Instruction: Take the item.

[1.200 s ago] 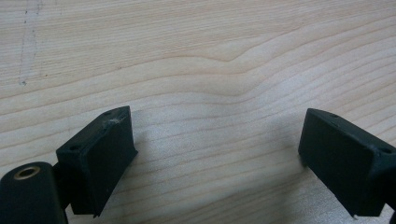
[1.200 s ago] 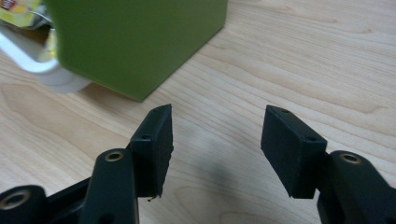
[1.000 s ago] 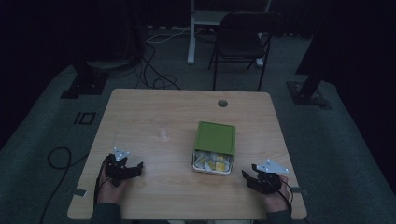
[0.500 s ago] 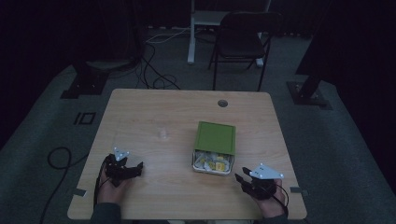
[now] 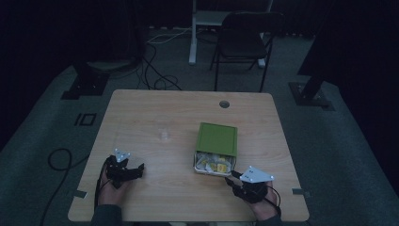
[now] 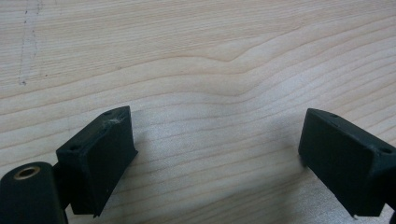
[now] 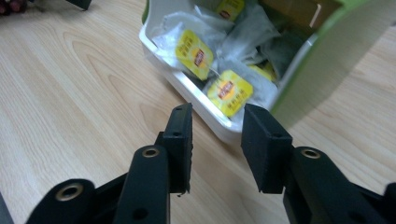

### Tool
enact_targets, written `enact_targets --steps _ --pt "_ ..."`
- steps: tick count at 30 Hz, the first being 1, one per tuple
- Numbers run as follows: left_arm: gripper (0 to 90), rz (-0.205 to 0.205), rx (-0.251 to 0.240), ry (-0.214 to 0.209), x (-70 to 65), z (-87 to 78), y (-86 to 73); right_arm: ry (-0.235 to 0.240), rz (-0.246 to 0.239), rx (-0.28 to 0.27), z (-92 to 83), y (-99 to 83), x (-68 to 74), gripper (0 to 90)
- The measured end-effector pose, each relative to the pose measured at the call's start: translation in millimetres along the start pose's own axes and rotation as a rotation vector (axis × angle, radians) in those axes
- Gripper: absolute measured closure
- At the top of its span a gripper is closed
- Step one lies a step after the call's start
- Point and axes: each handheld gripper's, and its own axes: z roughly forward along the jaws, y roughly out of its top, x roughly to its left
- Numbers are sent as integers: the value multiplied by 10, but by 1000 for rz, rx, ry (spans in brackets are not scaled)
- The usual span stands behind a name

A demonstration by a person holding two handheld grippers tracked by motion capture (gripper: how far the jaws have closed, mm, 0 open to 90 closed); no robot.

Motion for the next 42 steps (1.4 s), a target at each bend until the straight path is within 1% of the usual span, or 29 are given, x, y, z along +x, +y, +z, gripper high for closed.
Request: enact_targets --steps 2,7,10,13,17,19,21,24,42 --pt "113 0 0 0 0 0 0 0 -2 -4 15 13 5 603" --pt "113 -1 0 0 -1 0 0 15 -7 -5 125 35 10 596" --pt "113 0 0 1 0 0 0 16 -24 2 184 66 19 595" --pt "113 0 0 0 0 0 0 32 -41 6 254 109 34 597" --pt "113 0 0 0 0 0 0 54 -66 21 327 140 61 633" --pt "113 0 0 0 0 0 0 49 -85 29 348 155 80 652" --pt "113 0 0 0 0 0 0 55 -85 29 340 164 73 669" --pt "113 0 0 0 0 0 0 56 -84 28 337 162 74 671" --pt "113 0 0 0 0 0 0 89 -101 32 248 118 193 662"
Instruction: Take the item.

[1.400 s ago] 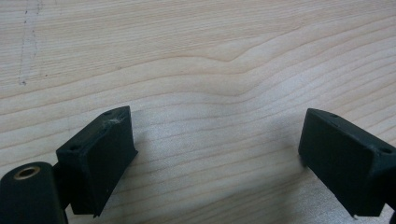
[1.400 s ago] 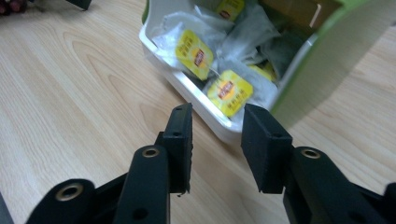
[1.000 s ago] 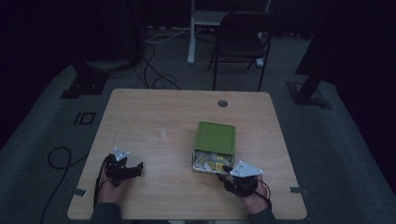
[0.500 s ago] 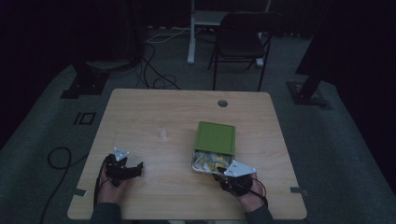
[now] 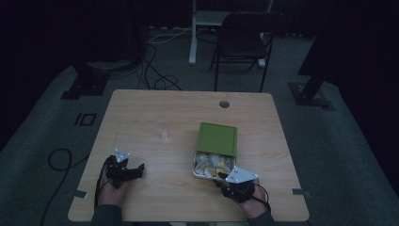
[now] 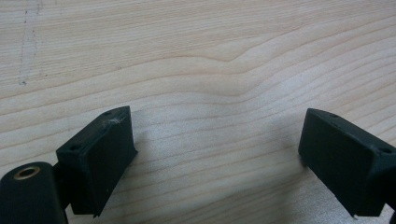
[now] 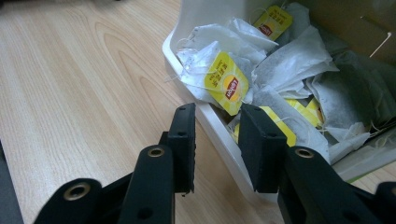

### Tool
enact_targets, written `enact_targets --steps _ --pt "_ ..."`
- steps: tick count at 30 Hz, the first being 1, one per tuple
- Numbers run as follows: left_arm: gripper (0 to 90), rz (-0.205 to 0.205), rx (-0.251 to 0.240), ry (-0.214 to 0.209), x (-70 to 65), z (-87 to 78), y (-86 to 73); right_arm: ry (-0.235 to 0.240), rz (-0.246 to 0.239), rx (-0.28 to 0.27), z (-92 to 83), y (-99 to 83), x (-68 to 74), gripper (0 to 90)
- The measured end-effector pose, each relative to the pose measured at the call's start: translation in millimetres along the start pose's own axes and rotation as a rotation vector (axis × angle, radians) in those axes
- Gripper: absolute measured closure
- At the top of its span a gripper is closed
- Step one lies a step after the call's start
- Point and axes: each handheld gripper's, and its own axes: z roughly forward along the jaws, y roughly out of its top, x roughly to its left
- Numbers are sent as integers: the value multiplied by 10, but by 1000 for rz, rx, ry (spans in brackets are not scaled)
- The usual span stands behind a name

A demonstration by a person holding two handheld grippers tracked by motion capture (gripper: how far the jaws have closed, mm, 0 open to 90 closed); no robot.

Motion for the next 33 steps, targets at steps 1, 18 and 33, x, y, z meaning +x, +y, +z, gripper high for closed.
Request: enact_targets --steps 1,18,33 --pt "113 -1 0 1 -1 0 0 2 0 -3 2 5 4 648" --pt "113 0 0 0 0 0 0 -27 -47 -3 178 182 95 601" --pt "113 0 0 0 0 0 0 -79 -6 -18 105 227 16 825"
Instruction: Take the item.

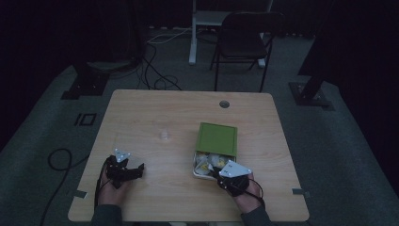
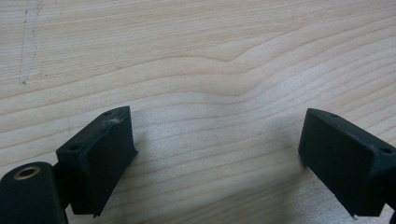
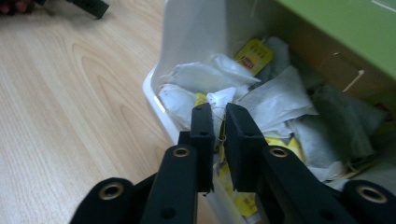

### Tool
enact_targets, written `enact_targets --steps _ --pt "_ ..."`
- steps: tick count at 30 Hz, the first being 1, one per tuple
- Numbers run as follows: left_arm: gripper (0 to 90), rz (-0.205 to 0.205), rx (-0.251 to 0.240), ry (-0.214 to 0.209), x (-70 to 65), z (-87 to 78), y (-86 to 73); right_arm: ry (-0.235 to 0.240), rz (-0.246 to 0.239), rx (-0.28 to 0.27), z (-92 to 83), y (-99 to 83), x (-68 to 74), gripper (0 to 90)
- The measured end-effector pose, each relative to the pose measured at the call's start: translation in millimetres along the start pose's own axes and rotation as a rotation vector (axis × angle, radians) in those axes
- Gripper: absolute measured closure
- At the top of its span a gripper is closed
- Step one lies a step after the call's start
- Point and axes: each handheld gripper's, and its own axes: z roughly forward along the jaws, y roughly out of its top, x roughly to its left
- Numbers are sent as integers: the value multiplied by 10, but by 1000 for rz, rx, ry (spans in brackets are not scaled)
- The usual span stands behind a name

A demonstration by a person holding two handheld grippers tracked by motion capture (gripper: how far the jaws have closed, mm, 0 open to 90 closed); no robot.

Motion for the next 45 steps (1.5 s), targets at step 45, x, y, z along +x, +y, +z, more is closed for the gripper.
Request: enact_targets --steps 45 --pt "113 0 1 0 0 -1 0 21 -49 -116 -293 521 67 883"
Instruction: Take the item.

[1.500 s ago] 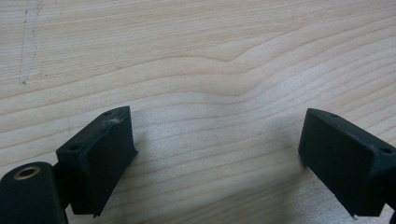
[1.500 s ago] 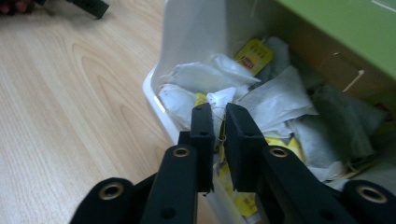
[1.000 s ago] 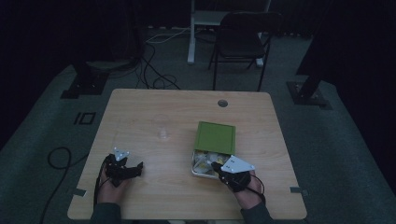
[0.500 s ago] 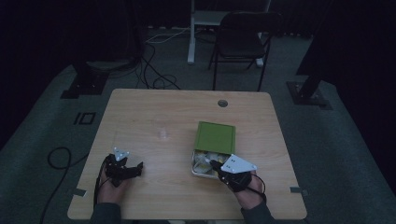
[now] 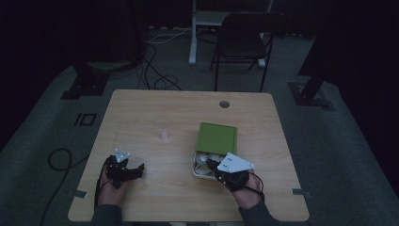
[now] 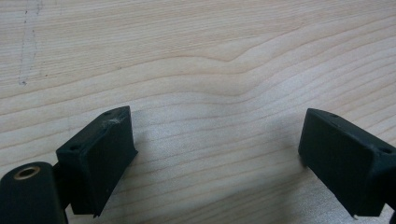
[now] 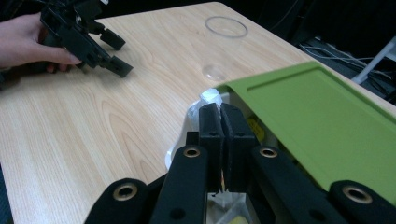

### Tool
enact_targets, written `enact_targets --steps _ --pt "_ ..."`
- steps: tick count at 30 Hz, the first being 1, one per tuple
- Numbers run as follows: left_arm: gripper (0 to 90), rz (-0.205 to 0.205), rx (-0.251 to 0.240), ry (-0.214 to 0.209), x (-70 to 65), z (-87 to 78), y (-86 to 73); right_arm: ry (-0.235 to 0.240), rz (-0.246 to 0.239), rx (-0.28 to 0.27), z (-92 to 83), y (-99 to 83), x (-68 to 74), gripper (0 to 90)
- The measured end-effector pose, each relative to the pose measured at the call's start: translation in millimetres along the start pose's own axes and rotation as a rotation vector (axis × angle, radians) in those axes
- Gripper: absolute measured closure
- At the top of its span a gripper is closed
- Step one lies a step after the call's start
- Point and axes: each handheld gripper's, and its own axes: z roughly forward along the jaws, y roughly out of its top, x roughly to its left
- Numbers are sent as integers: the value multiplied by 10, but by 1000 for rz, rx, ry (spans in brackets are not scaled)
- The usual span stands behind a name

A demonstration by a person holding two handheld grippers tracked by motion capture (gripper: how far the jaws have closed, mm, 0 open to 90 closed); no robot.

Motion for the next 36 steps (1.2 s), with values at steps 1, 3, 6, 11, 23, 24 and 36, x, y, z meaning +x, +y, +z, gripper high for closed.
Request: enact_targets --steps 1,3,6,11,23,24,36 --pt "113 0 0 0 0 0 0 2 -2 -1 5 15 0 883" --pt "113 0 0 0 0 0 0 11 -2 -9 22 46 -2 883" --pt "113 -1 0 1 -1 -1 0 15 0 -14 38 59 -6 883" --pt "113 0 0 0 0 -1 0 32 1 -23 89 105 -9 883" --pt "113 -1 -1 0 -1 0 0 47 -8 -40 180 254 1 883" --pt "113 -2 -1 1 -1 0 0 48 -10 -40 189 271 1 883" --pt "113 -1 -1 0 -1 0 0 48 -19 -60 291 503 -29 884"
